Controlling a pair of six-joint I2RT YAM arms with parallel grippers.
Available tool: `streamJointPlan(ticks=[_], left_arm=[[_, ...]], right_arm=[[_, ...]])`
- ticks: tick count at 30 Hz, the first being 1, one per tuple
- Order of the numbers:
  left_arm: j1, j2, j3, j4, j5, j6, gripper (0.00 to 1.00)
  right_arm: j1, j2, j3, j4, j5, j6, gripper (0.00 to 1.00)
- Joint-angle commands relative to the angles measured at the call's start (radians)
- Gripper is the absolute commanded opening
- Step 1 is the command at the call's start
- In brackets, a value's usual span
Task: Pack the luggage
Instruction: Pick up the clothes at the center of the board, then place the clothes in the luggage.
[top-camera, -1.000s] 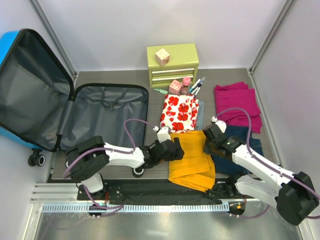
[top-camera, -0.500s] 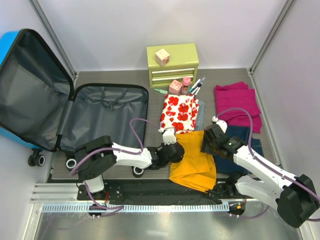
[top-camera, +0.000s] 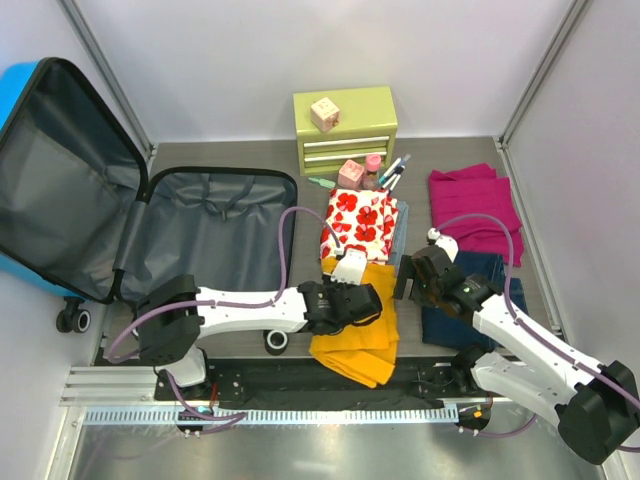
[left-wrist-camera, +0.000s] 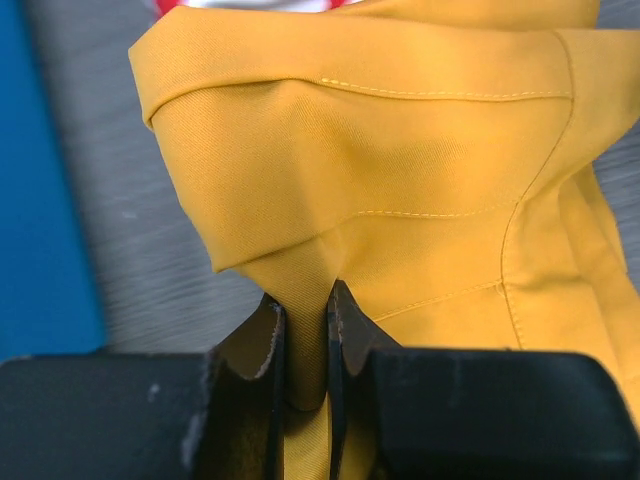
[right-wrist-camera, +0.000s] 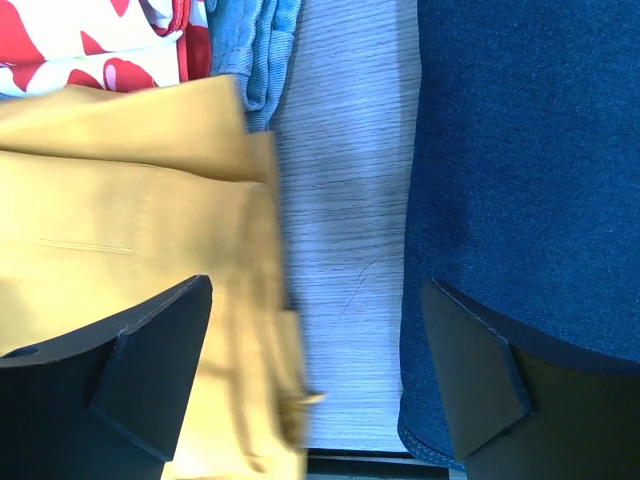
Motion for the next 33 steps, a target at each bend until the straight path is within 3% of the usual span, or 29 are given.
streamJointPlan(ticks=[1, 6, 14, 24, 33], left_arm=[[0.002, -0.055, 0.091, -0.253, -0.177, 0.124, 0.0], [0.022, -0.067, 0.153, -0.367, -0.26, 0.193, 0.0], [0.137, -0.212, 0.151, -0.309, -0.26, 0.363, 0.0], [0.328, -0.328, 0.177, -0.21, -0.105, 0.571, 0.0], [0.522, -0.303, 0.2, -0.169, 0.076, 0.705, 0.0]], right_arm=[[-0.001, -0.019, 0.038, -0.006, 0.025, -0.004, 0.92], [-0.001, -0.023, 0.034, -0.007, 0.025, -0.007, 0.92], [-0.001, -0.023, 0.034, -0.006, 0.022, -0.01, 0.93], [-0.001, -0.02, 0.032, -0.004, 0.022, -0.013, 0.93], [-0.001, -0.025, 0.029, 0.002, 0.014, -0.018, 0.93]])
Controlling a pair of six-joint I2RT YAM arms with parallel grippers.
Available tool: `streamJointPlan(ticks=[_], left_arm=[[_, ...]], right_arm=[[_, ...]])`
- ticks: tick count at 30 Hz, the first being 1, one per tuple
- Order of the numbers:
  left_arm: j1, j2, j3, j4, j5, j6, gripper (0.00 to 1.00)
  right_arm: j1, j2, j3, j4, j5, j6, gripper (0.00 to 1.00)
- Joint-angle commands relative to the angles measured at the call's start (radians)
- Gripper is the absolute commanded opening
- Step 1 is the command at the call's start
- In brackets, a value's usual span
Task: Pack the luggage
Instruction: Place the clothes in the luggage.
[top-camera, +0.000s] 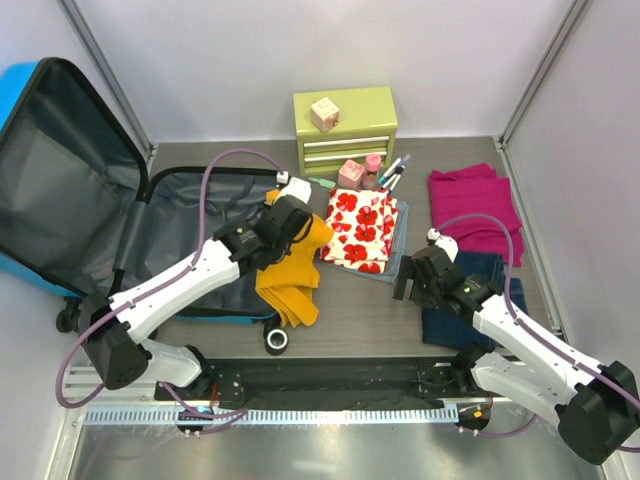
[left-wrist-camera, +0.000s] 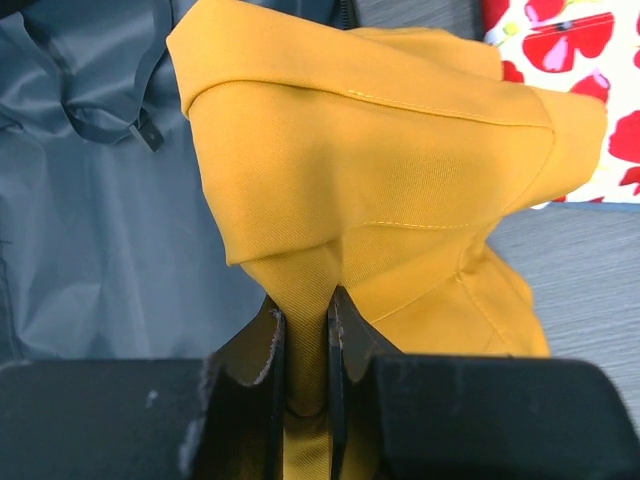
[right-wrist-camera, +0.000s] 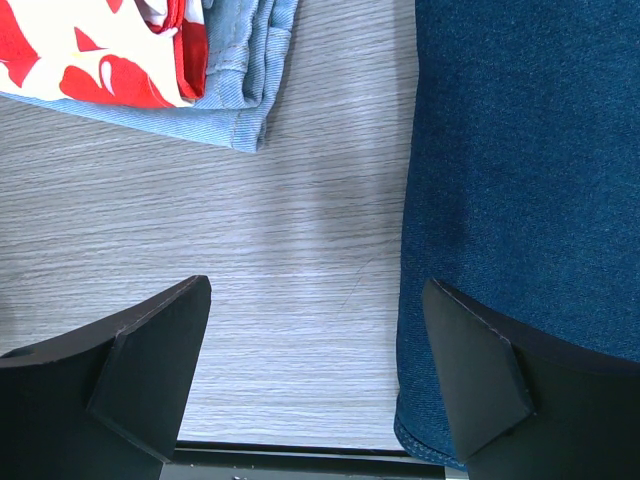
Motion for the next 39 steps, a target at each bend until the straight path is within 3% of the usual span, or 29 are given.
streamJointPlan(ticks=[1, 18, 32, 39], left_arm=[[0.105, -0.003, 0.064, 0.068, 0.035, 0.124, 0.0], [0.384, 0.203, 0.097, 0.217, 0.138, 0.346, 0.0], [0.59, 0.226, -0.057, 0.461, 0.158, 0.432, 0.0], [0.641, 0.259, -0.073, 0.562, 0.121, 0.48, 0.0]], right_arm=[[-0.001, -0.025, 0.027, 0.009, 0.012, -0.011, 0.93], [-0.001, -0.052, 0.021, 0.021, -0.003, -0.021, 0.93], [-0.001, -0.049, 0.013, 0.038, -0.012, -0.029, 0.93], [-0.001, -0.06, 0.013, 0.039, -0.029, -0.032, 0.93]])
